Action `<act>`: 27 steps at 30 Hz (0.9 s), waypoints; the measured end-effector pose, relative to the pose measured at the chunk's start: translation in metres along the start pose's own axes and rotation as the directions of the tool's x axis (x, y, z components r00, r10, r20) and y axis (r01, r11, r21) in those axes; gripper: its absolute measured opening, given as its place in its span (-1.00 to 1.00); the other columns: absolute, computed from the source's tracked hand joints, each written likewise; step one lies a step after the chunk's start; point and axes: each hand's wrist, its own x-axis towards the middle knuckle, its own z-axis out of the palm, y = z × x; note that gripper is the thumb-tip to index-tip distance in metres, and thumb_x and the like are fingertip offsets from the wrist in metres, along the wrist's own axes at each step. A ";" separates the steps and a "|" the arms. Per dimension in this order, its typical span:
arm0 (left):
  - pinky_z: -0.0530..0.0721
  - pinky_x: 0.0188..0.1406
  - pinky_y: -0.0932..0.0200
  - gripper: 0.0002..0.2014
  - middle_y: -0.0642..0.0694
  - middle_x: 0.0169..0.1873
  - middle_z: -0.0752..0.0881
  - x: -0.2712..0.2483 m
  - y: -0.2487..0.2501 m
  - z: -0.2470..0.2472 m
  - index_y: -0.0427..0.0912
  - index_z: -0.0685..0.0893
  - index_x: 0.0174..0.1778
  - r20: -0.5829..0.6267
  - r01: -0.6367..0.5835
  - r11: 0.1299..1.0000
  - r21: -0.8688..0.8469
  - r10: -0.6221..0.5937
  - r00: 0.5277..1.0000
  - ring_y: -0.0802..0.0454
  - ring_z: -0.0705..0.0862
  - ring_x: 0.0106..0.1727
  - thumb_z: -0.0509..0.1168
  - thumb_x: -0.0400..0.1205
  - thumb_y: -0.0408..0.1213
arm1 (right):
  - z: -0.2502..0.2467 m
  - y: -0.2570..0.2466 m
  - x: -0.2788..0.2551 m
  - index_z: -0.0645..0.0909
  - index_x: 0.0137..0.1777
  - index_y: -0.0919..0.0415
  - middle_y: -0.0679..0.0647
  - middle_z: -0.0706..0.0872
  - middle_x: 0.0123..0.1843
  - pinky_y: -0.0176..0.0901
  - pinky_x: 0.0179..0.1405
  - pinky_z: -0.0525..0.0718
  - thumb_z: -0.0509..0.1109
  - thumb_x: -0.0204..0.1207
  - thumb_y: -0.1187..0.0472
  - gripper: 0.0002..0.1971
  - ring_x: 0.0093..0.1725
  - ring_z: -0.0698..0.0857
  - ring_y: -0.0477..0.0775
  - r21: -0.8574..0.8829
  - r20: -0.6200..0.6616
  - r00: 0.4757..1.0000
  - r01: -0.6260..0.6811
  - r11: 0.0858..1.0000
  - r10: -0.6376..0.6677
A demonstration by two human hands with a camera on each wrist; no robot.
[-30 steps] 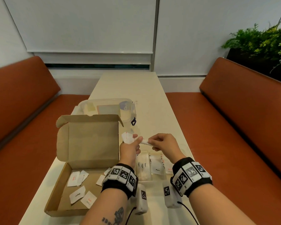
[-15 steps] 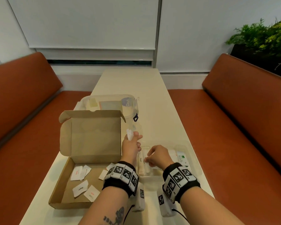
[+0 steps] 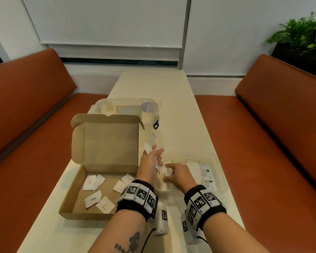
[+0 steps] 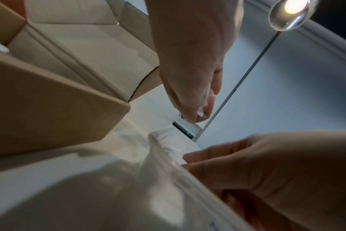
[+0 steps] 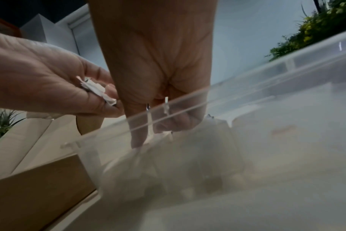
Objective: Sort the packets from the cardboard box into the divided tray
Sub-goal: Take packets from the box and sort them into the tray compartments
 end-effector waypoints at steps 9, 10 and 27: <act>0.45 -0.44 0.27 -0.66 -0.09 0.04 0.61 -0.001 -0.014 -0.008 -0.18 0.53 0.25 -0.057 -0.081 0.964 0.253 0.098 0.994 0.12 0.45 -0.37 0.20 0.61 -0.58 | -0.007 0.018 -0.002 0.58 0.40 0.10 -0.10 0.53 -0.33 -0.61 -0.38 0.46 0.44 0.51 0.27 -0.56 -0.37 0.50 -0.26 0.270 -0.288 0.958 0.091 0.958 -0.010; 0.45 -0.39 0.25 -0.66 -0.05 0.02 0.60 -0.001 -0.015 -0.009 -0.13 0.53 0.26 -0.061 -0.102 0.947 0.304 0.126 0.990 0.12 0.45 -0.37 0.22 0.62 -0.54 | -0.013 0.022 -0.003 0.57 0.40 0.11 -0.02 0.58 -0.24 -0.65 -0.34 0.46 0.39 0.55 0.29 -0.59 -0.30 0.54 -0.22 0.273 -0.346 0.938 0.097 0.957 0.003; 0.41 -0.71 0.51 -0.58 -0.14 -0.16 0.52 -0.008 -0.024 -0.001 -0.12 0.45 0.48 -0.107 -0.096 0.826 0.555 0.186 0.977 0.10 0.43 -0.40 0.18 0.68 -0.42 | -0.042 0.073 -0.016 0.28 0.56 0.27 0.19 0.32 0.56 -0.04 0.31 0.42 0.19 0.57 0.31 -0.47 0.33 0.45 0.20 -0.281 -0.524 0.837 -0.344 0.896 0.157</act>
